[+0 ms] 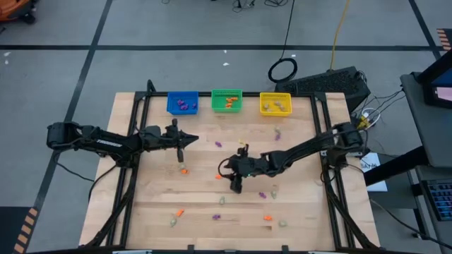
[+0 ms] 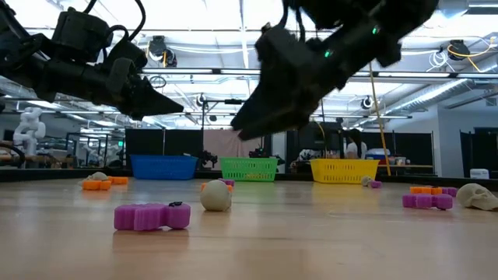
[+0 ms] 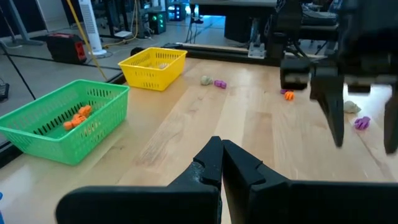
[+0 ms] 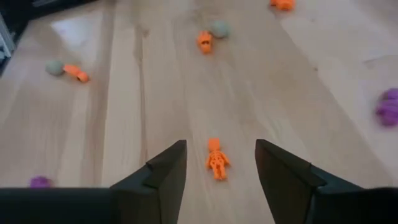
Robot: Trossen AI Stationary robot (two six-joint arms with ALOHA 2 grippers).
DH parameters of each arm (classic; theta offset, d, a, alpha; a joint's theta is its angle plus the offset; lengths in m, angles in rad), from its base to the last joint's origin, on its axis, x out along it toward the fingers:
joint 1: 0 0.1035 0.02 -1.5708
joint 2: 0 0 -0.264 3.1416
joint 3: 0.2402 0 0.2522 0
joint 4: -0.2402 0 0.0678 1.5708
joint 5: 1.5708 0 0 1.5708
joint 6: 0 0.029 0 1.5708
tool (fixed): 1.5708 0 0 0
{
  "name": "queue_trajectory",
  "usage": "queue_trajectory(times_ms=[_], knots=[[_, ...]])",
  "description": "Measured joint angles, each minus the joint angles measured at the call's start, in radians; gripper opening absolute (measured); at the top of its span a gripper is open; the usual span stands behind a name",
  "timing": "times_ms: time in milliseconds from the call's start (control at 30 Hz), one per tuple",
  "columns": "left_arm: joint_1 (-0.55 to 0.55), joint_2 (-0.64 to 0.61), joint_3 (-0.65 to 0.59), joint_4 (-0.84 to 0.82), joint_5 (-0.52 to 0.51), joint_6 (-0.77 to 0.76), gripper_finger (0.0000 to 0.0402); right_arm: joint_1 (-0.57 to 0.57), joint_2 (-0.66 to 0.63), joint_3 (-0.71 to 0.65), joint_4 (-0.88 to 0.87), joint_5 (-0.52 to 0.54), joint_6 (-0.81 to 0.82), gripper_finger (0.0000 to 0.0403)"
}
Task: Sort Halloween decoration
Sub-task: Put the orange skeleton toy into the green basket
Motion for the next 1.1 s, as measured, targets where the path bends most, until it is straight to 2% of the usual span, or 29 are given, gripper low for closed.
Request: queue_trajectory(times_ms=[233,567,700,967,1100], knots=[[0.000,0.000,0.000,-0.016,0.000,0.000,0.0010,0.000,0.121,0.004,0.117,-0.002,-0.069,0.0177],[0.000,0.000,0.000,-0.020,0.000,0.000,0.0010,-0.002,0.241,0.091,0.077,-0.001,-0.119,0.0168],[0.000,0.000,0.000,-0.020,0.000,0.000,0.0010,-0.002,0.261,0.134,0.018,0.003,-0.119,0.0132],[0.000,0.000,0.000,-0.020,0.000,0.000,0.0010,-0.004,0.260,0.216,-0.143,0.000,-0.123,0.0025],[0.000,0.000,0.000,-0.020,0.000,0.000,0.0010,-0.010,0.263,0.298,-0.274,-0.006,-0.168,0.0008]])
